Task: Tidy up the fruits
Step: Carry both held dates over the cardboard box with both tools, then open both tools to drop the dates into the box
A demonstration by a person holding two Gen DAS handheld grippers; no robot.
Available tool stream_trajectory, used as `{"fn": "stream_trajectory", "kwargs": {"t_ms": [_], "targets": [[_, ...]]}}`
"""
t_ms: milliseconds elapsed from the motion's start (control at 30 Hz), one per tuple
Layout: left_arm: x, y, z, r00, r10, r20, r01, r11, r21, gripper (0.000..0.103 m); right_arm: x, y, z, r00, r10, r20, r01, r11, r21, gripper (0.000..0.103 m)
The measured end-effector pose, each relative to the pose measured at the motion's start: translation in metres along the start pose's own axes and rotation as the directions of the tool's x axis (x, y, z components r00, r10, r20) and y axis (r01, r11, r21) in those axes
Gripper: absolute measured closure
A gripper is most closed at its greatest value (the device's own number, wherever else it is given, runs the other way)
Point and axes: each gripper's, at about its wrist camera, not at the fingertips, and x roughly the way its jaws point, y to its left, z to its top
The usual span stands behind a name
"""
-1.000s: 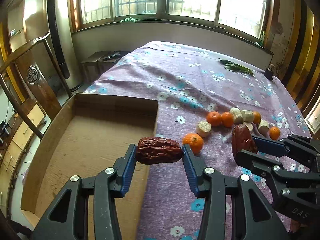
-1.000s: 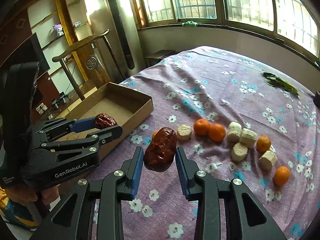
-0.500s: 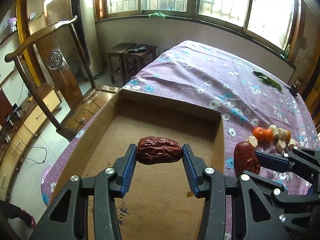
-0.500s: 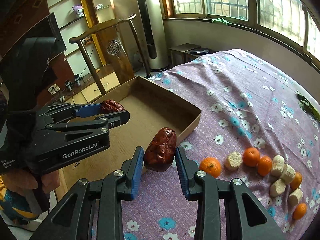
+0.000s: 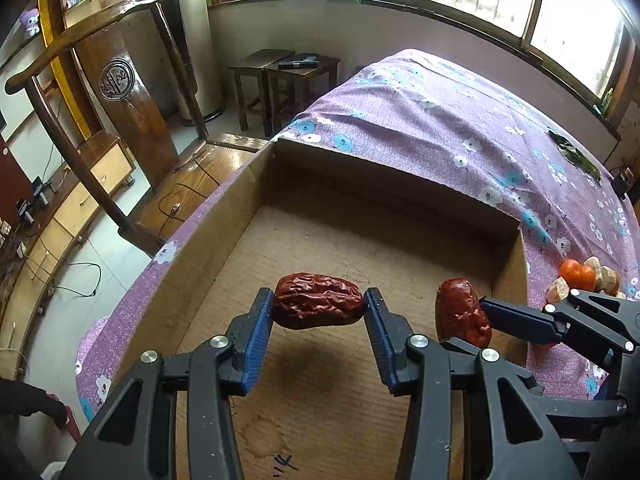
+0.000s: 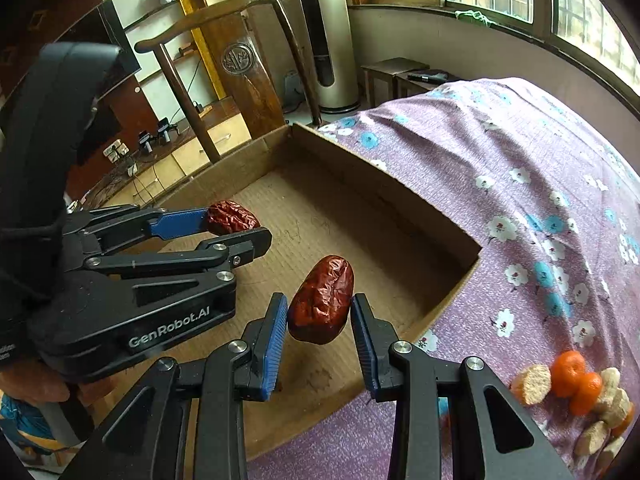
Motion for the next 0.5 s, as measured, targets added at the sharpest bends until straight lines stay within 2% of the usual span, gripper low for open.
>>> {"fn": "stream_trajectory", "kwargs": {"t_ms": [167, 267, 333, 433, 500], "targets": [[0.005, 0.0, -0.001, 1.0, 0.014, -0.02, -0.014, 1.0, -0.01, 0.058, 0.008, 0.0, -0.001, 1.0, 0.008, -0.007, -0.008, 1.0, -0.001, 0.066], [0.004, 0.0, -0.002, 0.999, 0.034, -0.018, -0.034, 0.999, -0.011, 0.042, 0.007, 0.001, -0.003, 1.0, 0.025, -0.005, -0.025, 1.0, 0.001, 0.06], [0.001, 0.003, -0.003, 1.0, 0.012, -0.012, -0.013, 1.0, -0.022, 0.026, 0.001, 0.003, -0.007, 1.0, 0.016, -0.002, -0.016, 1.0, -0.008, 0.049], [-0.007, 0.002, -0.007, 1.0, 0.001, 0.004, -0.001, 0.999, -0.036, 0.024, -0.015, 0.005, -0.013, 1.0, 0.006, 0.02, -0.006, 1.0, -0.01, 0.047], [-0.014, -0.003, -0.01, 1.0, 0.004, 0.021, -0.004, 1.0, -0.026, 0.023, -0.03, 0.004, -0.02, 0.999, -0.004, 0.043, 0.005, 1.0, -0.009, 0.041]]}}
